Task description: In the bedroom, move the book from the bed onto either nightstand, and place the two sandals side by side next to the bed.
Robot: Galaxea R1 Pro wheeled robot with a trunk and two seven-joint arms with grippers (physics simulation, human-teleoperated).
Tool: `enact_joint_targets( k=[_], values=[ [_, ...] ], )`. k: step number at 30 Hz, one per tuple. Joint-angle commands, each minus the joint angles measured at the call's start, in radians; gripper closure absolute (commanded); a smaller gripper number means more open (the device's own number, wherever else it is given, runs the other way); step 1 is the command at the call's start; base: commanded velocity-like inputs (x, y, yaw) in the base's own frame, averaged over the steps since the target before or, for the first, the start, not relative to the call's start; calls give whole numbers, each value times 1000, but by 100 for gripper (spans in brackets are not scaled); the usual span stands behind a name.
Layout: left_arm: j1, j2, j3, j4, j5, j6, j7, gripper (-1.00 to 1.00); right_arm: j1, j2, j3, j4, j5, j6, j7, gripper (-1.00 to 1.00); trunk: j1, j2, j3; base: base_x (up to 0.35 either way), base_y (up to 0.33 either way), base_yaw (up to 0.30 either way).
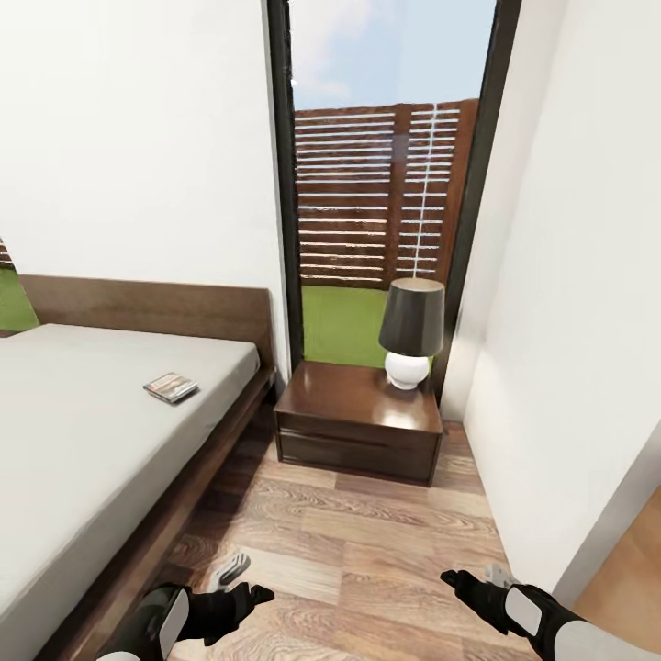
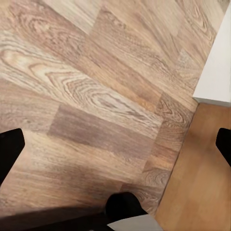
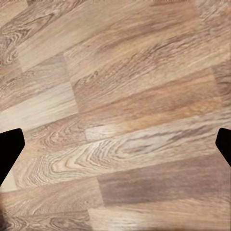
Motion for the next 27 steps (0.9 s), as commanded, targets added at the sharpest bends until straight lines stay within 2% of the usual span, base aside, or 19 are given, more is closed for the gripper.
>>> enact_joint_targets(
  k=[1, 18, 27],
  values=[
    [-1, -1, 8, -2, -11, 5, -7, -100, 0, 0, -5, -1, 1, 5, 2, -100, 0, 0, -1, 99, 0, 9],
    [-1, -1, 8, -2, -11, 5, -7, -100, 0, 0, -5, -1, 1, 6, 1, -100, 0, 0, -1, 94, 0, 5],
    [-1, -1, 8, -2, -11, 5, -7, -100, 0, 0, -5, -1, 1, 4, 1, -100, 0, 0, -1, 91, 0, 121]
  ],
)
